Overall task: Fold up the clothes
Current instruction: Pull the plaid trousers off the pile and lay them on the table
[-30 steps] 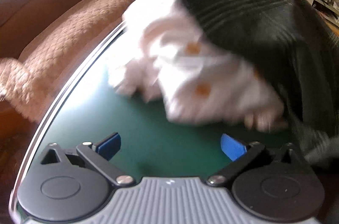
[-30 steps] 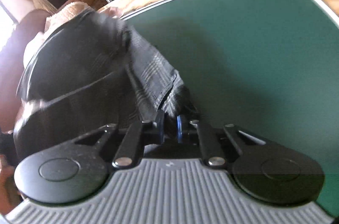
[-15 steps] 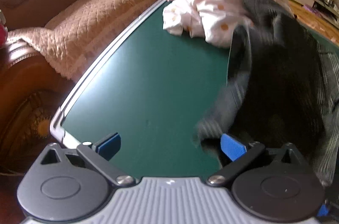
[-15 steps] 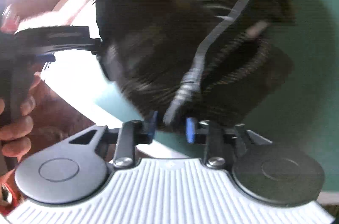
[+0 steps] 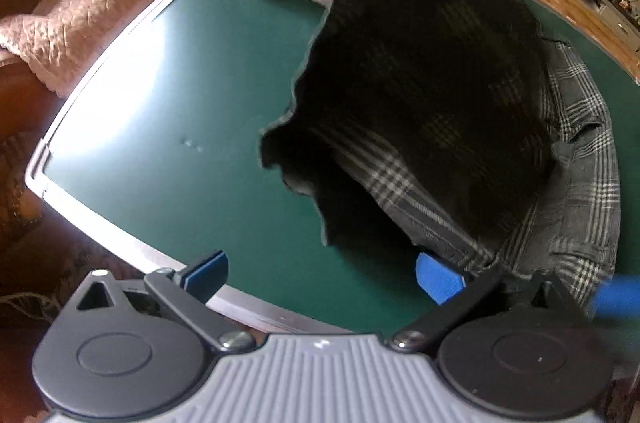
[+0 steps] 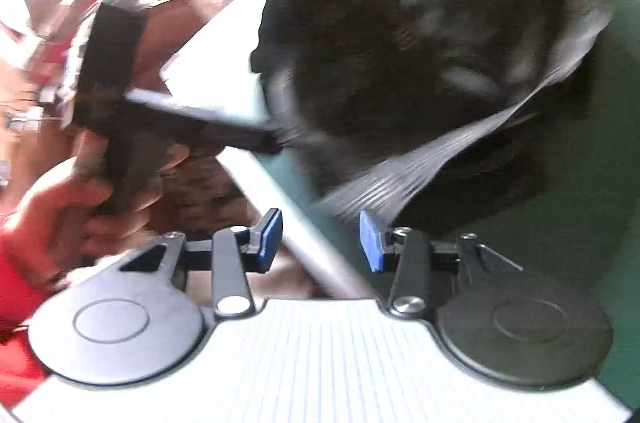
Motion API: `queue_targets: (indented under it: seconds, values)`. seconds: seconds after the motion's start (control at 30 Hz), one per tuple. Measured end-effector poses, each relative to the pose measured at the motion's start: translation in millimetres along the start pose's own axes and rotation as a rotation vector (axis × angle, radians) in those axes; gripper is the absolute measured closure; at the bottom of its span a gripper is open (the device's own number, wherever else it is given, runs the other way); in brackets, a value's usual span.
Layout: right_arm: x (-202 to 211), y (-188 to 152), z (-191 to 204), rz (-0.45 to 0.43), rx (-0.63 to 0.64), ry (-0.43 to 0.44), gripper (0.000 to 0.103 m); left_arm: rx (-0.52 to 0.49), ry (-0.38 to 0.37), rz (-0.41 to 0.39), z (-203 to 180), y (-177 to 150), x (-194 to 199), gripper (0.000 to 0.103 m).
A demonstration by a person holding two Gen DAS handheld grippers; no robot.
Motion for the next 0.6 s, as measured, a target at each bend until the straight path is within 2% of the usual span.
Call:
queue_targets:
  seconds: [0.07,0.13,0.23,0.27,0.3,0.33,0.37,0.47,0.6]
  values:
    - [1,19,-38,-0.041,-0.094,-0.118,0.054,0.008,-0.004,0.022,-2,-5,-5,0.0]
    - [-6,36,-75,-0.074,-0.205,-0.198,0.054,0.011,-0.003,0.038,-4,-8,-9,0.0]
    - [-30,49,-113,-0.07,-0.337,-0.209,0.054,0.0,-0.008,0.044,-6,-12,-10,0.0]
    - [-36,51,-119,-0.082,-0.377,-0.184,0.054,-0.004,-0.012,0.044,-7,-13,-10,0.0]
    - [-41,52,-121,-0.102,-0.413,-0.144,0.059,-0.009,-0.019,0.041,-9,-13,-9,0.0]
    - [-42,50,-123,-0.117,-0.437,-0.138,0.084,-0.012,-0.023,0.038,-10,-13,-8,0.0]
    - [-39,46,-123,-0.136,-0.442,-0.147,0.091,-0.016,-0.026,0.034,-11,-12,-7,0.0]
    - [-28,27,-120,-0.183,-0.47,-0.154,0.093,-0.038,-0.03,0.019,-14,-12,-10,0.002]
    - [-4,-17,-96,-0.198,-0.494,-0.189,0.093,-0.066,-0.026,-0.021,-17,-11,-15,0.011]
Point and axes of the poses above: each gripper's, at about its wrist camera, not at the fingertips, and x roughly against the way its jaws point, z to its left, y to its top, the point moved 10 cm from there along -x, roughly the way its jaws point, and after that the axes turned 2 degrees about x, right-handed, at the moved point
